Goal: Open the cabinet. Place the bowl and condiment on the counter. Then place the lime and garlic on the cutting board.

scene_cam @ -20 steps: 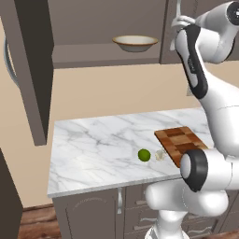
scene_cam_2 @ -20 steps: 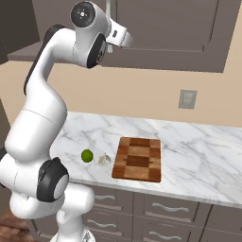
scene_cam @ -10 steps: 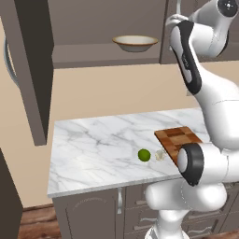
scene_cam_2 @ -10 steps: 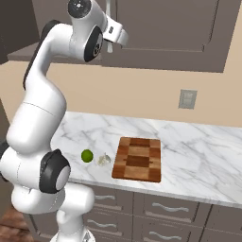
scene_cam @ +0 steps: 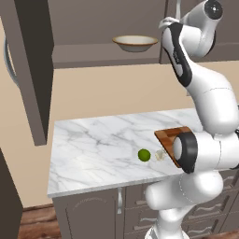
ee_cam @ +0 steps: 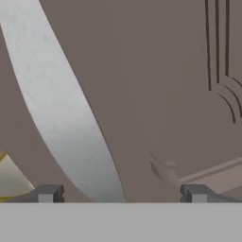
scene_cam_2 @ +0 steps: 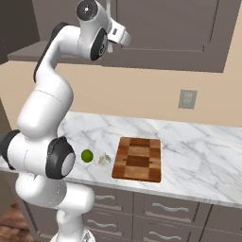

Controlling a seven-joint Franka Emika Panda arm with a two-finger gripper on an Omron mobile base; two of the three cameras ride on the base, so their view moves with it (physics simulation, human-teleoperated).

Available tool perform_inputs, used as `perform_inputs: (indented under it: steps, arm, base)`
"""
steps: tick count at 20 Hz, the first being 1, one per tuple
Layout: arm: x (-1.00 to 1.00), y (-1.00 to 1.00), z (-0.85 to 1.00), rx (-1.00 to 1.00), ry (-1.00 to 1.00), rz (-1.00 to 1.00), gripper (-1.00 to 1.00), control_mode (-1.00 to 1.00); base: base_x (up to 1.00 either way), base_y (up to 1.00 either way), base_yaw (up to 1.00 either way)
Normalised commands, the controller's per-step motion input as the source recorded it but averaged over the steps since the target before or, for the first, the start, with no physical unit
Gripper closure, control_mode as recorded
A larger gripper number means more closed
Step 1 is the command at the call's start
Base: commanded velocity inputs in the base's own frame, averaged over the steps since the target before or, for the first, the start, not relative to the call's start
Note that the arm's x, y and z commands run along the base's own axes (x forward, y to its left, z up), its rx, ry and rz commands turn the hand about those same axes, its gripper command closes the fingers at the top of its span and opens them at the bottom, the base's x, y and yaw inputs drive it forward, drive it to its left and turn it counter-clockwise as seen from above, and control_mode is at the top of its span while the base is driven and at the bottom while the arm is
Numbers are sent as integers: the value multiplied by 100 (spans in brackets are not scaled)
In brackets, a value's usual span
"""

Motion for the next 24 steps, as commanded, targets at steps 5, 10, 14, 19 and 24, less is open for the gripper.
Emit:
perform_inputs:
  steps: [5, 10, 14, 19, 24]
  arm:
    - [63, 0, -13, 0, 0, 1, -100, -100]
    - [64, 0, -14, 0, 0, 3, -100, -100]
    - [47, 0, -23, 3, -2, 1, 100, -100]
    - [13, 0, -18, 5, -3, 0, 100, -100]
    - [0, -9, -17, 1, -7, 0, 100, -100]
  base:
    - [0, 0, 0]
    - [0, 0, 0]
    - [0, 0, 0]
    - [0, 0, 0]
    - [0, 0, 0]
